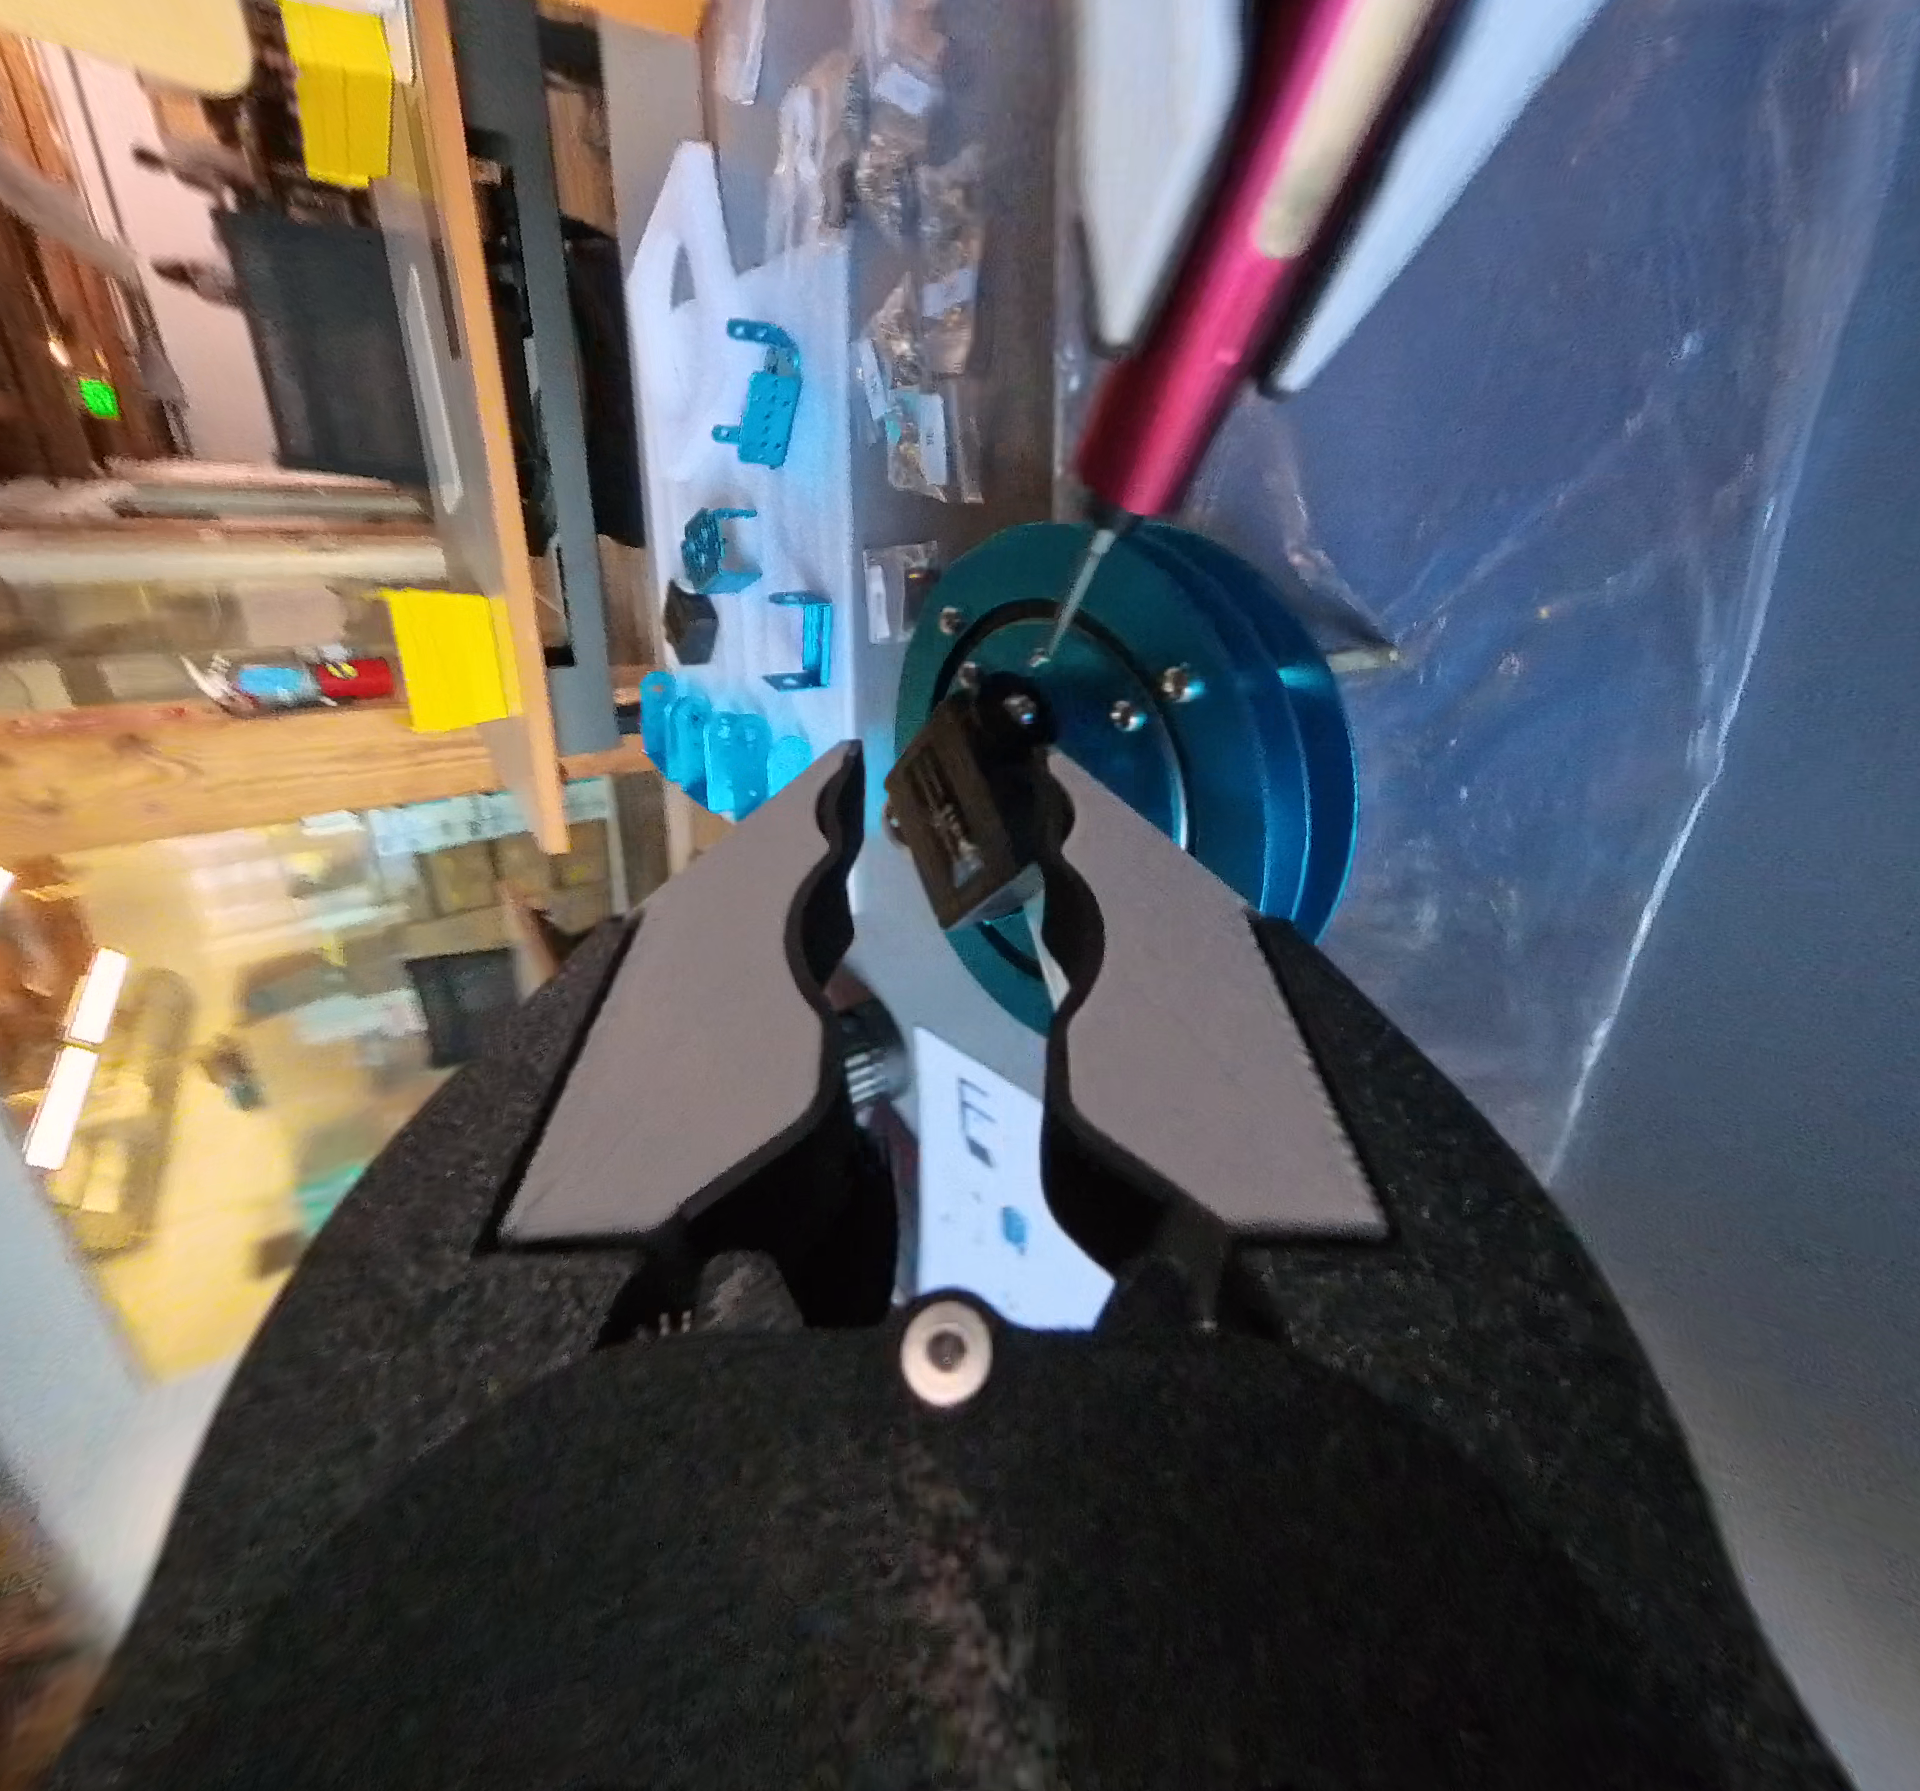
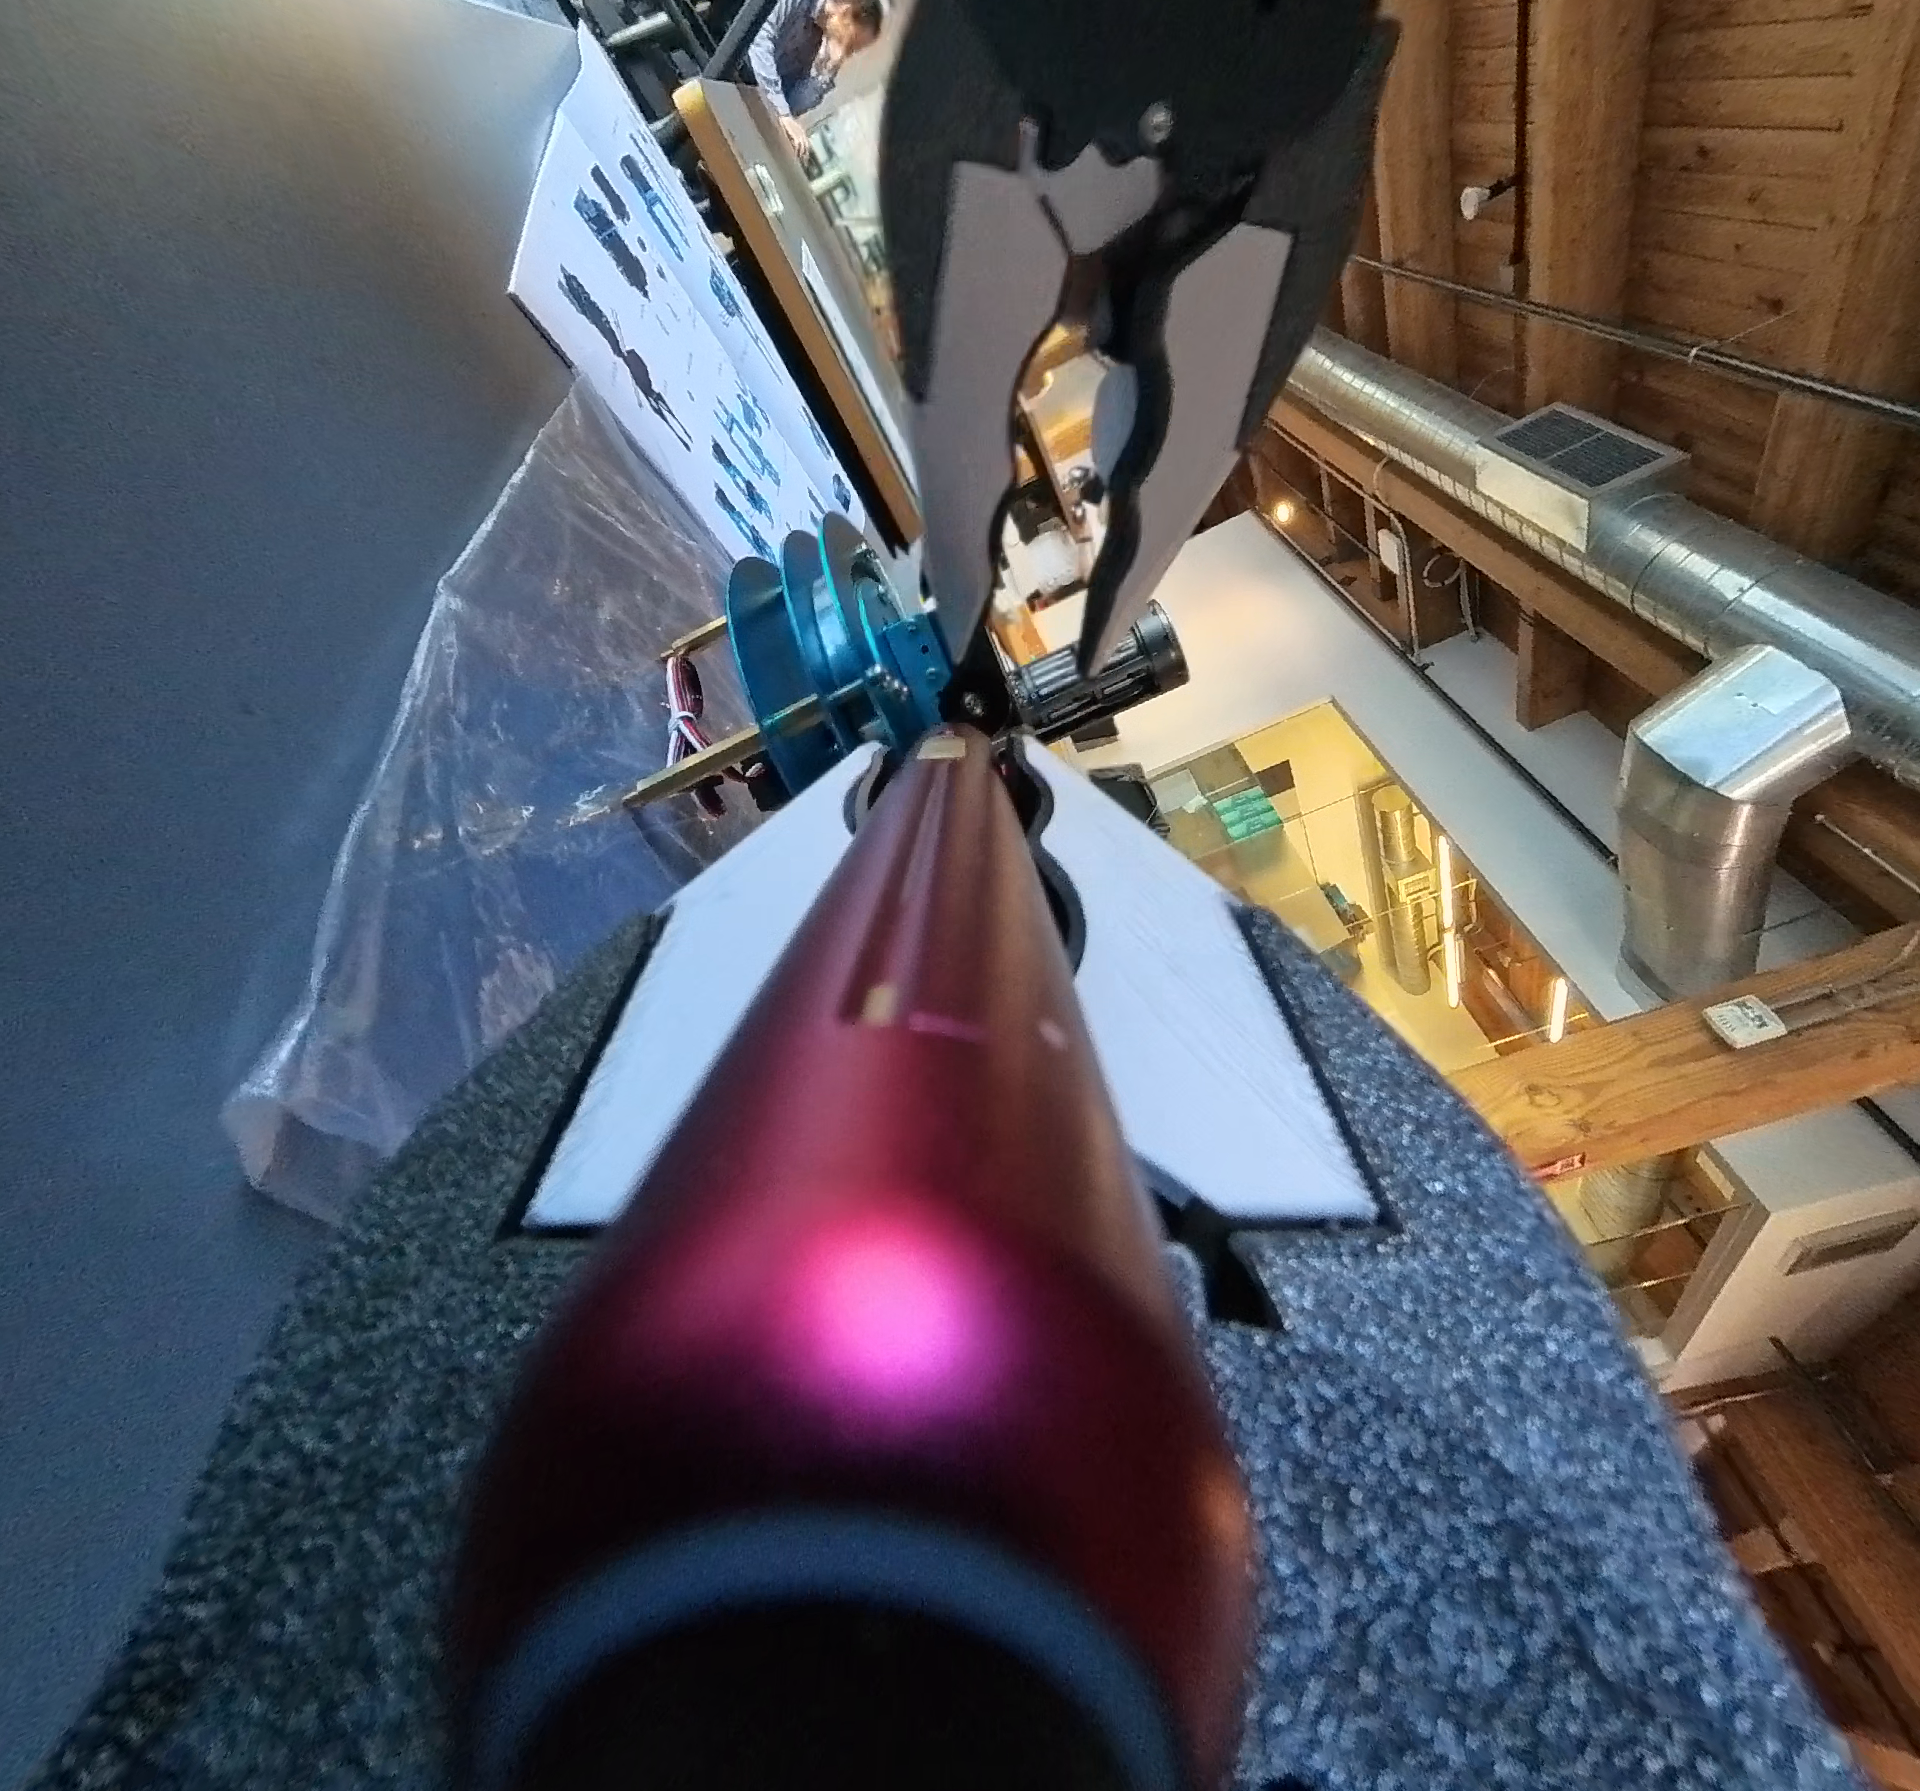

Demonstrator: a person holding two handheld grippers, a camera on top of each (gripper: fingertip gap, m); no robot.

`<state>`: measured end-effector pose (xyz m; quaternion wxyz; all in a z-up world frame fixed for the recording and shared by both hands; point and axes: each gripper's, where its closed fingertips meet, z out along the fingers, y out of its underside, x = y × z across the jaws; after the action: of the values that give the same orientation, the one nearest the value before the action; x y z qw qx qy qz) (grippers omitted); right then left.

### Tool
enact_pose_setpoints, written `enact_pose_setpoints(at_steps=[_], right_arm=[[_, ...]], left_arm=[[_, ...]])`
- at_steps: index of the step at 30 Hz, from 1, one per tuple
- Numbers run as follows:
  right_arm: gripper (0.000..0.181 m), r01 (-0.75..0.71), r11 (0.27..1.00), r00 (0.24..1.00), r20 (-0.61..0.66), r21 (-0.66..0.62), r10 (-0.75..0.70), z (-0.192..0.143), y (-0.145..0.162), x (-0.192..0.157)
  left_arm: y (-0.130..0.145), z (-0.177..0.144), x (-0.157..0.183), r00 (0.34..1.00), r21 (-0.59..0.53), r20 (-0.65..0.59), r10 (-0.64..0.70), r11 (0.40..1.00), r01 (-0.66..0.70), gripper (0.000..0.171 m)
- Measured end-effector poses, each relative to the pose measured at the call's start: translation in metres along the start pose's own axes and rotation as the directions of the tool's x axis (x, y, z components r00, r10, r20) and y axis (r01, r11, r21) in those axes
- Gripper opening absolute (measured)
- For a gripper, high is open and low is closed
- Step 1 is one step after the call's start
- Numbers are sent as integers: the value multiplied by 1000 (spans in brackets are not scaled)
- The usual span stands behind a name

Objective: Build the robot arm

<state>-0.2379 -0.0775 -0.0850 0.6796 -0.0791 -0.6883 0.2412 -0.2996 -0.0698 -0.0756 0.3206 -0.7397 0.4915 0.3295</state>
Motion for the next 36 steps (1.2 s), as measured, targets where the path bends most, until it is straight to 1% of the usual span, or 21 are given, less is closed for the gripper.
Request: enact_pose_setpoints(at_steps=[2, 4, 6, 8, 10, 11, 13, 14, 15, 17, 20, 24, 26, 29, 30, 31, 33, 36], right_arm=[[21, 29, 1000, 1000, 0, 13, -29, 0, 0, 0], [21, 34, 999, 999, -4, 11, -34, 0, 1, 0], [21, 40, 999, 999, 3, 8, -40, 1, 3, 0], [21, 54, 999, 998, 8, 3, -54, 2, 5, -1], [22, 68, 997, 998, 9, 20, -68, 2, 4, -2], [22, 74, 997, 997, 8, 23, -74, 2, 4, -1], [22, 72, 997, 997, 10, 23, -72, 2, 4, -2], [22, 71, 997, 997, 11, 22, -72, 2, 4, -1], [22, 74, 997, 997, 9, 25, -74, 2, 4, -1], [22, 78, 996, 997, 16, 32, -78, 2, 4, -2], [22, 92, 995, 995, 18, 48, -93, 1, 3, -3], [22, 103, 993, 994, 31, 60, -105, 1, 4, -5], [22, 115, 991, 993, 27, 65, -117, 0, 6, -4], [22, 133, 987, 990, 26, 92, -136, -2, 6, -4], [24, 142, 985, 989, 25, 100, -145, -2, 5, -4], [20, 158, 981, 987, 14, 114, -161, -2, 3, -3], [21, 180, 974, 983, 19, 138, -185, -2, 2, -6], [21, 210, 968, 976, 22, 139, -215, 0, 4, -9]], left_arm=[[2, -5, -5, 984, 42, -43, -173, 984, 175, 37], [7, -6, -11, 932, 55, -90, -352, 932, 358, 41], [13, -4, -10, 843, 44, -168, -511, 851, 524, 46], [16, -3, -8, 725, 20, -248, -642, 745, 667, 46], [20, 0, -10, 605, -4, -288, -742, 632, 775, 47], [20, 0, -10, 553, -12, -318, -770, 586, 810, 47], [17, -2, -11, 479, -12, -374, -794, 521, 853, 51], [17, -2, -11, 459, -14, -388, -799, 503, 864, 51], [17, -2, -11, 454, -11, -393, -800, 498, 867, 51], [20, 1, -6, 460, -26, -390, -797, 509, 860, 51], [18, 4, 4, 448, -61, -429, -785, 519, 852, 51], [20, 9, 8, 483, -65, -438, -758, 563, 824, 48], [23, 13, 9, 505, -74, -429, -749, 586, 807, 44], [23, 14, 11, 541, -61, -447, -712, 628, 776, 44], [23, 14, 11, 539, -61, -462, -704, 632, 773, 44], [23, 14, 11, 534, -62, -477, -698, 632, 772, 44], [24, 14, 10, 545, -49, -496, -677, 648, 760, 44], [24, 15, 10, 556, -37, -512, -655, 663, 748, 44]])
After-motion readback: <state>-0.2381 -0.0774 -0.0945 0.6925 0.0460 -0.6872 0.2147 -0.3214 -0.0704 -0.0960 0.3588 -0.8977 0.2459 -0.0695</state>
